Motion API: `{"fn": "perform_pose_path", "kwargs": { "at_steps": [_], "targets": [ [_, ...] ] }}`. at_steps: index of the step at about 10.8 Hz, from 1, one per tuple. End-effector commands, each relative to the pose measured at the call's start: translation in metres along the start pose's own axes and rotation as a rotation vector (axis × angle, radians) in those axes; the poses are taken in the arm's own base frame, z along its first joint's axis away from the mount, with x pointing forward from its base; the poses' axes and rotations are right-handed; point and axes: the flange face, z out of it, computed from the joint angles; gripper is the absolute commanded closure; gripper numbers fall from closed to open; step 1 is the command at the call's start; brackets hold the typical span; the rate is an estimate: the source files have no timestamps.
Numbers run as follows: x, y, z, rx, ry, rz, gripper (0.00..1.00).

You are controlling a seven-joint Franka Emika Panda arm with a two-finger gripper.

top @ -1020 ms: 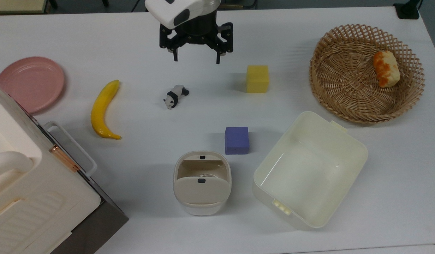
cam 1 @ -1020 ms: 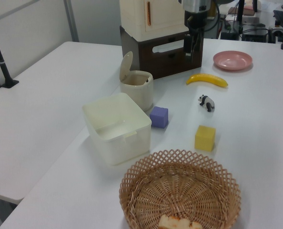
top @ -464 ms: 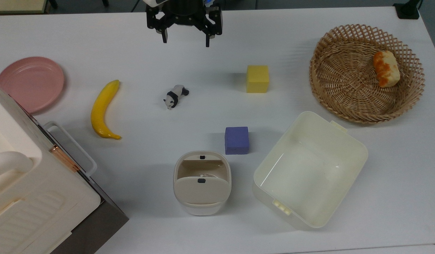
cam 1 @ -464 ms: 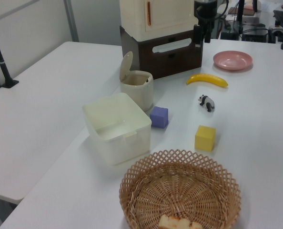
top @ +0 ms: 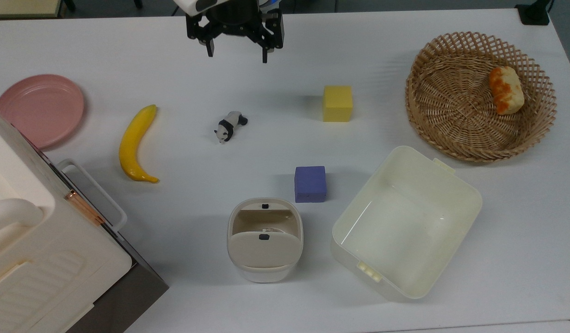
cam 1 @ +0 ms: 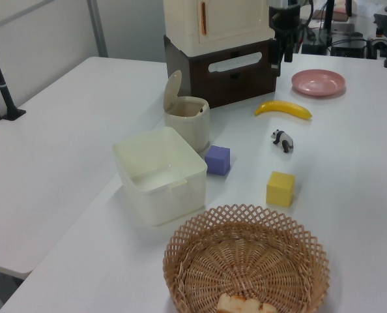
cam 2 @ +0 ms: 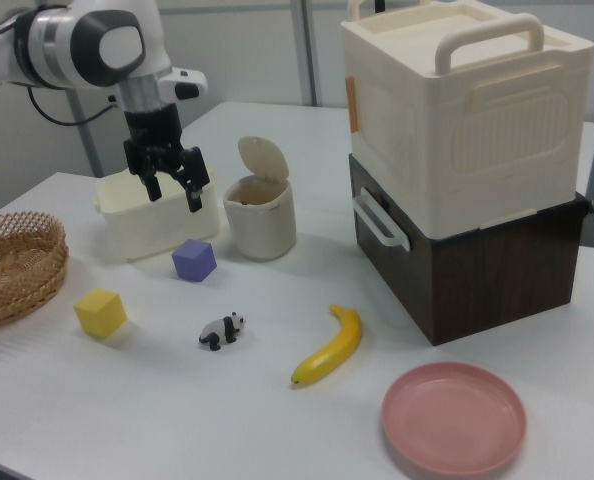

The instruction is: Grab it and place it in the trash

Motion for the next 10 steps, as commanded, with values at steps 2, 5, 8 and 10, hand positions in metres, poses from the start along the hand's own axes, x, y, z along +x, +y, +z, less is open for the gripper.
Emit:
{"fn": "perform_pose_path", "kwargs": {
  "at_steps": [2, 5, 8, 10],
  "targets": [
    [-0.005, 0.010, -0.009, 0.003, -0.003, 0.017, 0.00],
    [-0.019, 0.049, -0.042, 0.097, 0.041, 0.071, 0.00],
    [-0.026, 0.072, -0.052, 0.143, 0.050, 0.084, 0.00],
    [-0.027, 0.072, -0.053, 0.143, 0.047, 0.085, 0.00]
  ]
}}
